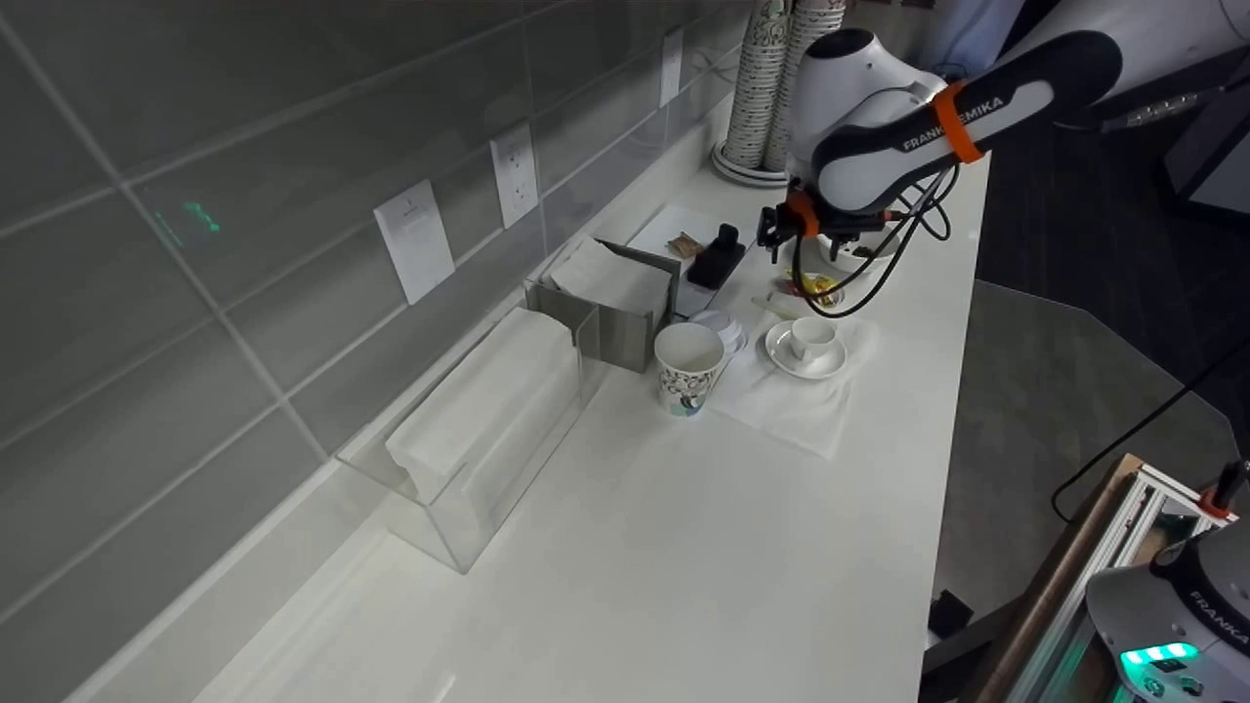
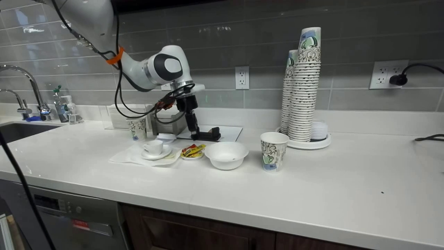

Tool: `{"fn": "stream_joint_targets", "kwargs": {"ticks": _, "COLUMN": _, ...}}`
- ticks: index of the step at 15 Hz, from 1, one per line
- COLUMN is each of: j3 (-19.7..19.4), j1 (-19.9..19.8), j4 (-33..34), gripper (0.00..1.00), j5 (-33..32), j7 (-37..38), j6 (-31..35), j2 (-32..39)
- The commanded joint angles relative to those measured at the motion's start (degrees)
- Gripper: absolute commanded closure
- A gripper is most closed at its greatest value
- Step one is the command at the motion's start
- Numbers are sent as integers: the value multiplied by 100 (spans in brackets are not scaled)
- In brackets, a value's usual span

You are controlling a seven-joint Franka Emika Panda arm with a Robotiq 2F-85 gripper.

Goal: Pick the brown condiment packet from the small white plate in the middle and put it on the white tray, pick the yellow condiment packet from the small white plate in the middle and put it on the white tray, pick the red condiment packet from the small white plate and put it on the white tray

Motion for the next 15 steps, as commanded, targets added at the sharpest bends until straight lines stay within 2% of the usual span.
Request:
{"fn": "stream_joint_targets", "kwargs": {"ticks": 1, "j3": -184, "j1": 104, "j4": -54, "gripper": 10, "j5": -250, "j7": 333, "j6": 155, "j2": 102}}
{"fn": "stream_joint_targets", "kwargs": {"ticks": 4, "j3": -229, "j1": 105, "j4": -20, "gripper": 23, "j5": -240, "j7": 378, "j6": 102, "j2": 198}}
{"fn": "stream_joint_targets", "kwargs": {"ticks": 6, "j3": -256, "j1": 106, "j4": -15, "gripper": 23, "j5": -243, "j7": 403, "j6": 150, "j2": 250}}
{"fn": "stream_joint_targets", "kwargs": {"ticks": 9, "j3": -306, "j1": 115, "j4": -88, "gripper": 25, "j5": -336, "j7": 429, "j6": 620, "j2": 283}}
{"fn": "stream_joint_targets", "kwargs": {"ticks": 13, "j3": -381, "j1": 153, "j4": -159, "gripper": 21, "j5": -385, "j7": 393, "j6": 1204, "j2": 335}}
{"fn": "stream_joint_targets", "kwargs": {"ticks": 15, "j3": -408, "j1": 172, "j4": -184, "gripper": 24, "j5": -352, "j7": 371, "j6": 1314, "j2": 368}}
